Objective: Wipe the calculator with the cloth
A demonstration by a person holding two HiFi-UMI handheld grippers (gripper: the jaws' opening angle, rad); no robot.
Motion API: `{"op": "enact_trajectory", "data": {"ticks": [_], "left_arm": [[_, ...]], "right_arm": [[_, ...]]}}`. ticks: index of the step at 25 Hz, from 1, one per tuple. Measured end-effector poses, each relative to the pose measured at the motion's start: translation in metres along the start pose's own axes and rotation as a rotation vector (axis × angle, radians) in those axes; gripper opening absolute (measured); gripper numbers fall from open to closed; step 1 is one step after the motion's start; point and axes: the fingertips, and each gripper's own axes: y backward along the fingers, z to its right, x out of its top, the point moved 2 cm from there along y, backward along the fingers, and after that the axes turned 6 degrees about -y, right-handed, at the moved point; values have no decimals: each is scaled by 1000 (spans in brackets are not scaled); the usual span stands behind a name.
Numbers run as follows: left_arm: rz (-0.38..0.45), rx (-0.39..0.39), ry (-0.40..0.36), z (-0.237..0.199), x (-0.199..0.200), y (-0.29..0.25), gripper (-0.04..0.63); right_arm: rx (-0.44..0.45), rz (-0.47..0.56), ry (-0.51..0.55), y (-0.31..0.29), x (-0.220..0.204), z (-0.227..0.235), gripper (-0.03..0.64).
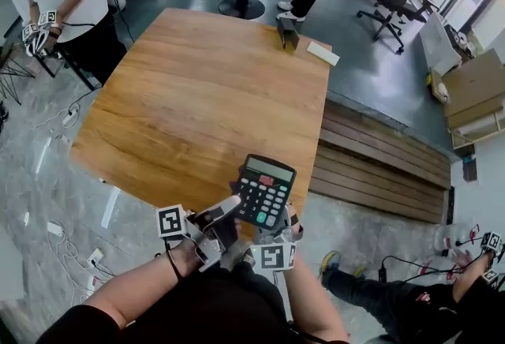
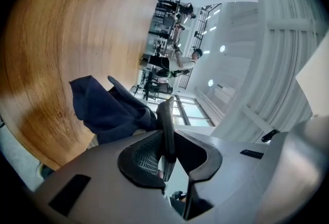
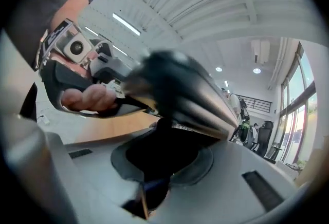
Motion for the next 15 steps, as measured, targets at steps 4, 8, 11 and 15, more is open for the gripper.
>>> {"op": "enact_trajectory", "data": {"ticks": [4, 8, 11, 15], "left_arm": [[39, 13, 7, -7, 17, 3, 70], [76, 23, -12, -13, 33, 6, 71], [73, 36, -28, -19, 42, 6, 71], [68, 44, -22, -32, 43, 6, 71]], "right_arm": [[49, 27, -16, 5, 10, -20, 58], [49, 28, -23, 23, 7, -21, 58], [21, 13, -31, 35, 0, -10, 58], [-45, -25, -65, 47, -17, 9, 58]]}}
